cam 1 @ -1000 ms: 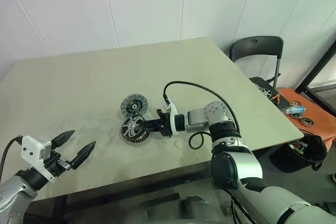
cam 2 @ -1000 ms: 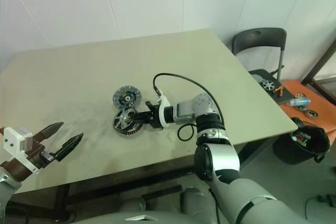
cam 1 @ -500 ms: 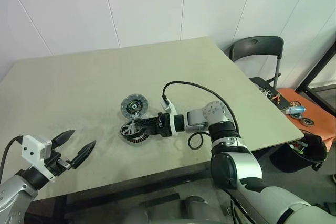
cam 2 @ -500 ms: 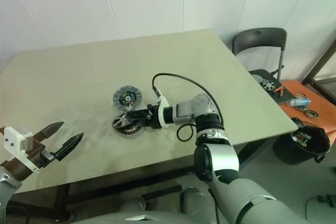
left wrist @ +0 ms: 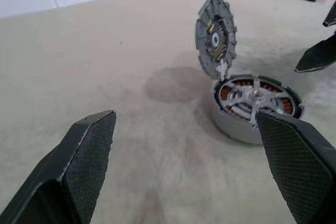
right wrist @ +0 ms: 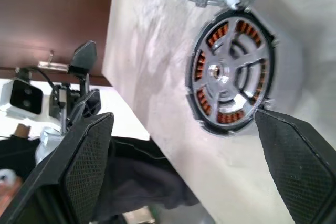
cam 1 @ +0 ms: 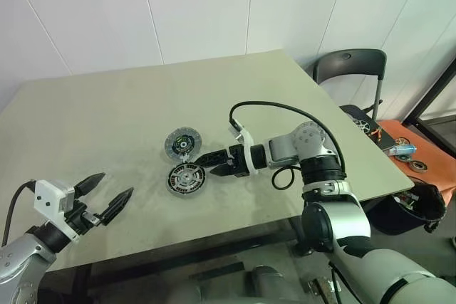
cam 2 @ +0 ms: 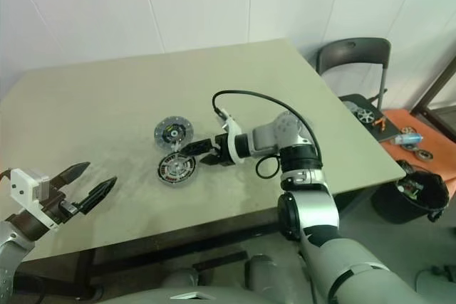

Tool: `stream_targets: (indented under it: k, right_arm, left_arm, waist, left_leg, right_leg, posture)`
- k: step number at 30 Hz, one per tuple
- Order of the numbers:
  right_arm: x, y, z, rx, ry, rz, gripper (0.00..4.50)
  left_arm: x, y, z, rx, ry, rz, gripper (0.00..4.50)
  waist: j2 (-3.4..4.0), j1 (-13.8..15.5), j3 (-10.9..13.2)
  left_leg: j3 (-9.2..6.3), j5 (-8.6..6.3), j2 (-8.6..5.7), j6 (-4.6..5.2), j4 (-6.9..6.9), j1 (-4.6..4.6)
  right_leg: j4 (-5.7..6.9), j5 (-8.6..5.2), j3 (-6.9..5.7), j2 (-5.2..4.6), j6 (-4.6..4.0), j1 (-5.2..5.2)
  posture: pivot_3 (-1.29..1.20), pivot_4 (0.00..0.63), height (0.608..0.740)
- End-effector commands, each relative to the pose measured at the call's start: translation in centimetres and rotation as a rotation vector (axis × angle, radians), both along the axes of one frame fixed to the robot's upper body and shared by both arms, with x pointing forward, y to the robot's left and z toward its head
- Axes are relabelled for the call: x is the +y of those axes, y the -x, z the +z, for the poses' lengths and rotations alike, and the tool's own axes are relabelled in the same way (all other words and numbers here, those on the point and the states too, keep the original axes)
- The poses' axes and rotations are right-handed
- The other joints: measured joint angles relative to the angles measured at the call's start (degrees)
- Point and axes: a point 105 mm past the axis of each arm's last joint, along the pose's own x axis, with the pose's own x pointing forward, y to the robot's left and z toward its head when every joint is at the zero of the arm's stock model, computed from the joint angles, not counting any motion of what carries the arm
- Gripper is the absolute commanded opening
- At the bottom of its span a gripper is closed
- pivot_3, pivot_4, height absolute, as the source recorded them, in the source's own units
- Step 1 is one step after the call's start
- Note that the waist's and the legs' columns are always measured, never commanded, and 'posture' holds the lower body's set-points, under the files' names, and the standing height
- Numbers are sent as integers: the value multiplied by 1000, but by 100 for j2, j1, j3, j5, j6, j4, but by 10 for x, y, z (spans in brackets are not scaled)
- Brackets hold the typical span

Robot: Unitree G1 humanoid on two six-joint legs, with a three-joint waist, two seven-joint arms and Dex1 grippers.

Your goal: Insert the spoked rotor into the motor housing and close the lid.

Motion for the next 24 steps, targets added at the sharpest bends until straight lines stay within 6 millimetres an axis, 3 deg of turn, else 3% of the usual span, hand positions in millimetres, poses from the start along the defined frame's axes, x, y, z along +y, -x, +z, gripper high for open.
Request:
stream_targets:
  k: [1, 5, 9, 10, 13, 16, 22, 24]
  right_arm:
    - [0, 0, 30, -113, -47, 54, 4455]
    - [0, 3, 51, -330, -31, 134, 4455]
    - [9, 0, 27, -678, 135, 260, 4455]
    - [13, -1, 20, -786, 168, 316, 4285]
    - [30, 3, 10, -1028, 184, 456, 3518]
    - [51, 6, 17, -1135, 91, 496, 2429]
    - [74, -1, 18, -1238, 44, 517, 269]
    - [79, -2, 18, -1235, 38, 525, 24]
  left_arm:
    - [0, -3, 7, -30, -19, -5, 4500]
    - [1, -5, 7, -30, -15, -6, 4500]
    - [0, -5, 5, -25, -12, -10, 4500]
    - [0, -6, 5, -25, -12, -11, 4500]
    - [-2, -7, 5, -26, -12, -11, 4500]
    - [-4, -6, 6, -28, -12, -11, 4500]
    - [-8, -5, 8, -33, -8, -7, 4500]
    - [-11, -5, 11, -37, -7, -6, 4500]
  waist:
    - [1, -7, 1]
    - [7, -1, 5]
    - [0, -14, 0]
    - [-3, -15, -2]
    - [-2, -9, -1]
    - [-3, -5, 0]
    - [-6, 35, -2]
    - [-10, 34, -5]
  left_leg:
    - [0, 0, 0, 0, -1, 0]
    - [0, -2, 0, 4, -5, -1]
    - [1, -3, 1, 5, -18, 5]
    - [1, -3, 1, 6, -22, 7]
    - [2, -3, 2, 5, -26, 7]
    - [3, -3, 1, 4, -30, 4]
    - [-1, -2, 1, 4, -36, 9]
    - [-1, -2, 0, 4, -35, 9]
  right_leg:
    - [0, 0, 0, 0, 0, 0]
    - [-4, 0, 0, 0, 1, -2]
    - [-8, -2, 0, 1, 3, -2]
    - [-9, -2, -1, 1, 4, -2]
    - [-13, -2, -1, 0, 5, -2]
    - [-15, 0, 1, -1, 9, -6]
    - [-11, 6, 0, -1, 15, -5]
    - [-11, 1, 1, -3, 7, -5]
  posture:
    - [0, 0, 740]
    - [0, 0, 740]
    - [0, 0, 740]
    - [0, 0, 740]
    - [0, 0, 740]
    - [0, 0, 740]
    - [0, 0, 740]
    - [0, 0, 740]
